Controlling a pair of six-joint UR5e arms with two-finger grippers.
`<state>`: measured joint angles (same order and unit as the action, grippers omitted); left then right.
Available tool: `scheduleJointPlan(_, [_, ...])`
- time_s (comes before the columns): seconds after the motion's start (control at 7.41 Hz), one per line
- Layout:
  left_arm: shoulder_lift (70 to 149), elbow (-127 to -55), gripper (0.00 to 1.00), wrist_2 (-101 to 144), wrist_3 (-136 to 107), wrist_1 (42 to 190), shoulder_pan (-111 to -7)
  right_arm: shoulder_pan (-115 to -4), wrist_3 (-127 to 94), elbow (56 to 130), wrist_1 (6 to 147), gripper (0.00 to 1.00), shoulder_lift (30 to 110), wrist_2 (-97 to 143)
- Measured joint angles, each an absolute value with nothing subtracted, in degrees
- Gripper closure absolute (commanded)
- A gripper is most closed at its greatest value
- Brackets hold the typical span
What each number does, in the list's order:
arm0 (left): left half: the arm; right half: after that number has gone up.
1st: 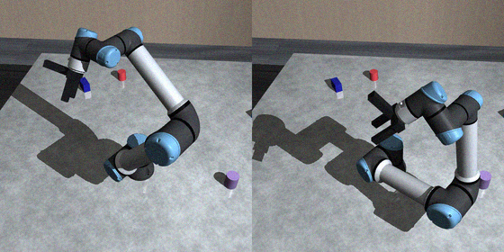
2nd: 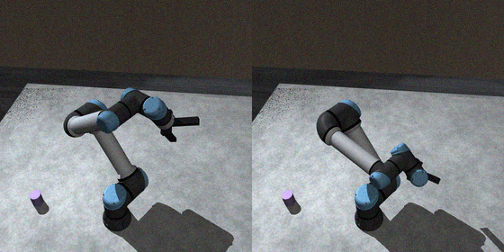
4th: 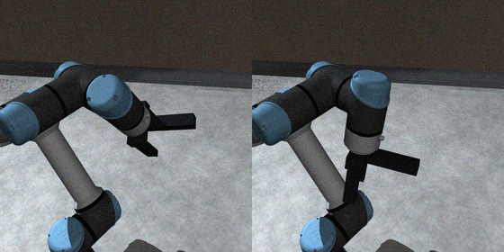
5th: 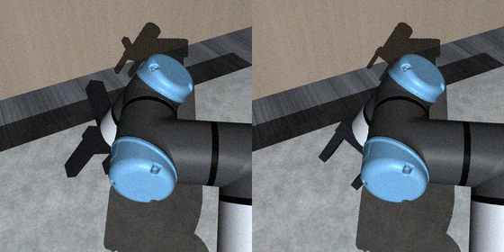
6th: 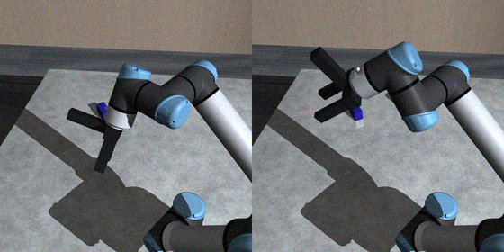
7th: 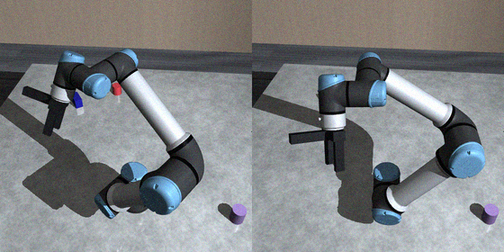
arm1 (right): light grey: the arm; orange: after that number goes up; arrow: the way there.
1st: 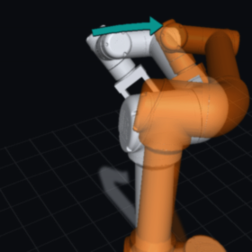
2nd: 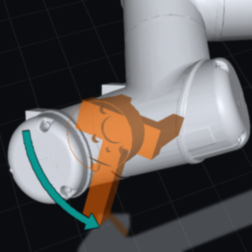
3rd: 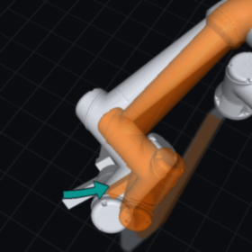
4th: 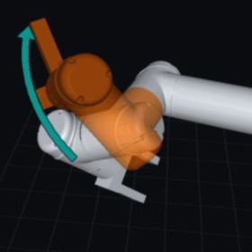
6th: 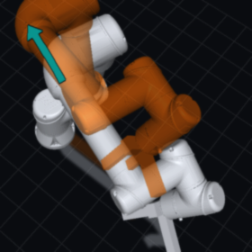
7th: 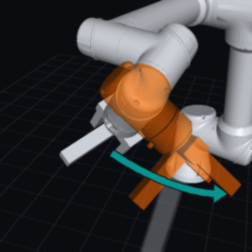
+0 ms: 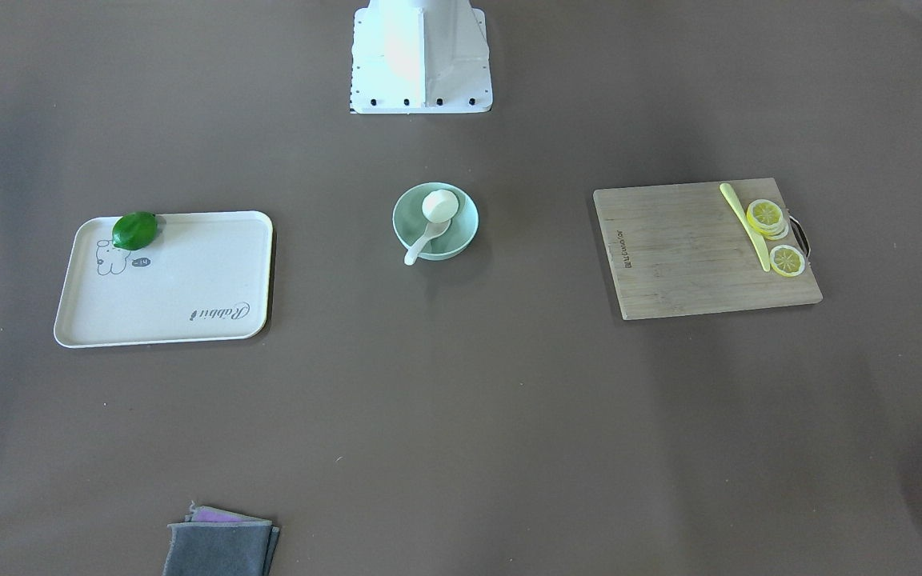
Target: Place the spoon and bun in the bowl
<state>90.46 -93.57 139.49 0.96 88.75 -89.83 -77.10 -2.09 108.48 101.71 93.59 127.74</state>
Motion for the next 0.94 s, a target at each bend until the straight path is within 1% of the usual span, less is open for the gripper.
scheduleJointPlan(0.54, [88.6,-94.8,0.02,139.5,0.9,88.7,-89.8,-74.6,-1.9,108.1,97.8,0.00,93.7,127.8])
scheduleJointPlan(0.94, [88.1,-95.0,0.02,139.5,1.0,88.7,-89.6,-72.9,-2.1,108.0,97.5,0.00,93.6,127.7])
